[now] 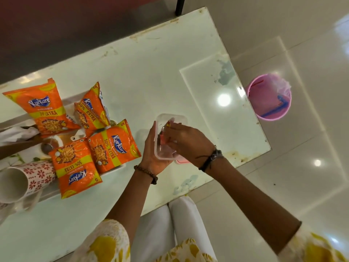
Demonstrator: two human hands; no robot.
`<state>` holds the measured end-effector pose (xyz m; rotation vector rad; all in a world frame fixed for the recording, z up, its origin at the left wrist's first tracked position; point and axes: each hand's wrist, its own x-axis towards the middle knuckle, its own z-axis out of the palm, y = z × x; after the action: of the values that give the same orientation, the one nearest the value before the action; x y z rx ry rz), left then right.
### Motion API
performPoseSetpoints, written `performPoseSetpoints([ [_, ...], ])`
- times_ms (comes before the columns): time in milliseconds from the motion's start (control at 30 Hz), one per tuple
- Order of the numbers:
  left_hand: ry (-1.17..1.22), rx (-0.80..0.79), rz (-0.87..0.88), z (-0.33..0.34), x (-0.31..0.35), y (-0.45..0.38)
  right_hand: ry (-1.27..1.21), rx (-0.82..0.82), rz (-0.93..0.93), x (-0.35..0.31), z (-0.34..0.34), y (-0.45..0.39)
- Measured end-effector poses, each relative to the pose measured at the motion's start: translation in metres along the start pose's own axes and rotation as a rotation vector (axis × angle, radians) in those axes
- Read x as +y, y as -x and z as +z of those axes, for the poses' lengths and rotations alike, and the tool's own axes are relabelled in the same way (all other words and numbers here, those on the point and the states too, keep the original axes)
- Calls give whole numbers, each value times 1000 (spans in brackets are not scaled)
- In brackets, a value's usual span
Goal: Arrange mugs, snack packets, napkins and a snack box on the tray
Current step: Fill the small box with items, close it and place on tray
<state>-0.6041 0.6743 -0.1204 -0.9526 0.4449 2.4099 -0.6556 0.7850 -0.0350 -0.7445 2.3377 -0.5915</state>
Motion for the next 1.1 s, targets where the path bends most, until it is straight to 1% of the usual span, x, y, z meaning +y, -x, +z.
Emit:
performPoseSetpoints([
  [33, -15, 0, 18, -2, -2, 3, 17, -19, -29, 0, -3, 0],
  [67, -12, -6, 29, -4, -4, 6, 7, 3, -42, 0, -5, 1],
  [100, 9, -21, 32, -5, -5, 10, -47, 72, -31, 2, -8, 2],
  [167, 41, -24, 22, -12, -10, 18, -226, 283, 78, 9, -12, 6],
  [200, 48, -20, 23, -17, -12, 22, -306, 365, 171, 15, -11, 7],
  [233, 61, -14, 21, -22, -13, 27, -375, 410, 285, 23, -7, 8],
  [267, 84, -10, 16, -27, -15, 31, -419, 419, 405, 31, 1, 9],
  [333, 120, -11, 13, -35, -17, 42, -405, 357, 613, 40, 27, 9],
  [400, 130, -42, -5, -42, -20, 51, -369, 248, 746, 38, 62, 9],
  [467, 126, -54, -13, -48, -21, 55, -262, 195, 813, 30, 93, 7],
  [533, 117, -12, 9, -56, -22, 55, -74, 207, 804, 22, 115, 4],
  [567, 111, 6, 16, -58, -22, 54, -30, 228, 792, 20, 118, 2],
  [600, 111, 19, 20, -60, -21, 54, -43, 240, 786, 18, 116, -1],
  [633, 116, 26, 23, -61, -21, 55, -107, 238, 787, 17, 111, -3],
  [700, 117, 36, 34, -63, -22, 58, -346, 251, 790, 16, 92, -7],
  [767, 115, 40, 34, -60, -23, 62, -596, 339, 741, 12, 63, -4],
  [800, 114, 25, 21, -60, -22, 63, -672, 396, 683, 7, 49, 0],
  [867, 85, -15, 18, -57, -20, 67, -700, 484, 541, -9, 26, 9],
  [933, 77, -6, 27, -49, -19, 70, -710, 517, 446, -25, 12, 17],
  [1000, 83, 68, -4, -43, -22, 70, -763, 512, 368, -38, 8, 24],
  [1033, 87, 110, 14, -42, -25, 69, -779, 511, 329, -43, 10, 27],
  [1100, 74, 209, 117, -40, -28, 69, -794, 546, 265, -49, 16, 31],
])
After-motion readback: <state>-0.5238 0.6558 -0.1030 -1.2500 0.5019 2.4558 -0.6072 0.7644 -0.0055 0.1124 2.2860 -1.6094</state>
